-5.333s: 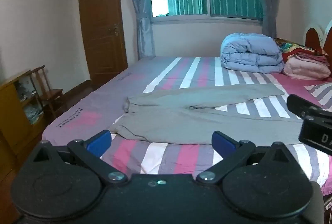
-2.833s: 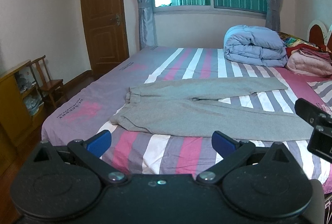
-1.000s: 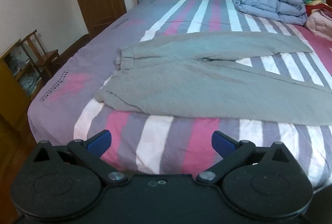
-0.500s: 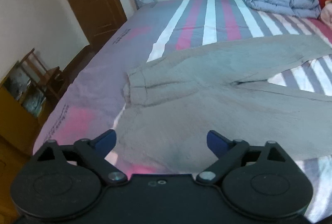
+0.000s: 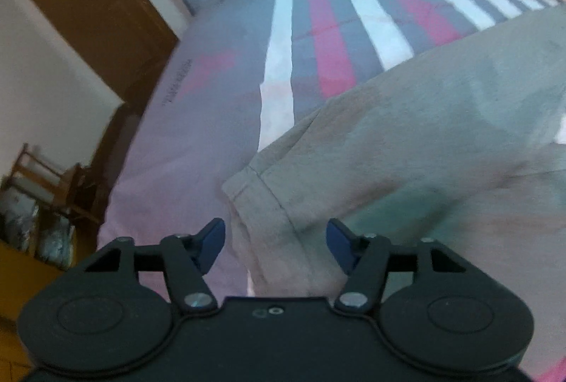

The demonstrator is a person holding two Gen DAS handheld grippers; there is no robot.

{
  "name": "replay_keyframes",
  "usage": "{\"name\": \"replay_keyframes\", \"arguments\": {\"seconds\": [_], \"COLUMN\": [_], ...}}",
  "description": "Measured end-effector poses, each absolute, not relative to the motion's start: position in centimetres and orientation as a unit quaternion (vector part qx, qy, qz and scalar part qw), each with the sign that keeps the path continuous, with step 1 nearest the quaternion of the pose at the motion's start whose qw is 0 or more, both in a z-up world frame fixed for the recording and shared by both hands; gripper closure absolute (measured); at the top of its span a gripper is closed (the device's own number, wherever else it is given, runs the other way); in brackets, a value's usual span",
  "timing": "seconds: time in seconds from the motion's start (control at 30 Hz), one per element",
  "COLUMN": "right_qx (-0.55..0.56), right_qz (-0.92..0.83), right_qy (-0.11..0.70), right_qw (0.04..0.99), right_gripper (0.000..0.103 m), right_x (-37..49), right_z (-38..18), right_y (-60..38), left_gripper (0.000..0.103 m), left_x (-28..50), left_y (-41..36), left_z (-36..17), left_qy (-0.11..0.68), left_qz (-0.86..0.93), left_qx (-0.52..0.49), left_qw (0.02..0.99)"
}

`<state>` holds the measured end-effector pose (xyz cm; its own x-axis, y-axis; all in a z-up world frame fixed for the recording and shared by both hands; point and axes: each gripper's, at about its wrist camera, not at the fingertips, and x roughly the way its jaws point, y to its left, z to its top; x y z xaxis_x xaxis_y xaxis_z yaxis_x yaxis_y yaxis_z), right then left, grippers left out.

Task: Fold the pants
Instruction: 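Lower both tools to the sweatpants waistband and close both grippers on it, then lift the waistband with both grippers and fold it over toward the cuffs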

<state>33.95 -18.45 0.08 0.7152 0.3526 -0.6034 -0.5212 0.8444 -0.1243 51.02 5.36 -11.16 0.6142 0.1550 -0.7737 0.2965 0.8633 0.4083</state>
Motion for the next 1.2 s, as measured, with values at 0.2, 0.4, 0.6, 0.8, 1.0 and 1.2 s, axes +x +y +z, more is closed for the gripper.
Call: {"name": "replay_keyframes", "arguments": {"seconds": [0.2, 0.4, 0.6, 0.8, 1.0, 1.2], "right_qx": [-0.210, -0.200, -0.217, -0.186, -0.218, -0.199], "right_qz": [0.302, 0.334, 0.355, 0.373, 0.345, 0.331], "right_qy": [0.324, 0.361, 0.390, 0.451, 0.428, 0.362], "right_qw": [0.871, 0.847, 0.822, 0.789, 0.807, 0.848], "right_gripper": [0.000, 0.000, 0.000, 0.053, 0.097, 0.097], "right_x": [45.1, 55.9, 63.2, 66.5, 64.3, 56.9], "right_z": [-4.2, -8.0, -11.7, -14.4, -13.0, -8.0], "right_y": [-14.5, -11.7, -9.7, -8.8, -8.4, -10.5], "left_gripper": [0.070, 0.064, 0.057, 0.092, 0.095, 0.096], "left_x": [59.3, 64.2, 66.2, 65.1, 62.3, 56.4], "left_y": [9.4, 11.4, 12.9, 12.5, 11.4, 11.4], "left_z": [-14.7, -18.4, -21.1, -20.5, -18.0, -12.6], "left_qy": [0.480, 0.507, 0.509, 0.487, 0.459, 0.414], "left_qz": [-0.063, -0.109, -0.146, -0.146, -0.107, -0.090], "left_qx": [0.228, 0.196, 0.155, 0.172, 0.194, 0.183], "left_qw": [0.845, 0.832, 0.834, 0.844, 0.860, 0.887]}}
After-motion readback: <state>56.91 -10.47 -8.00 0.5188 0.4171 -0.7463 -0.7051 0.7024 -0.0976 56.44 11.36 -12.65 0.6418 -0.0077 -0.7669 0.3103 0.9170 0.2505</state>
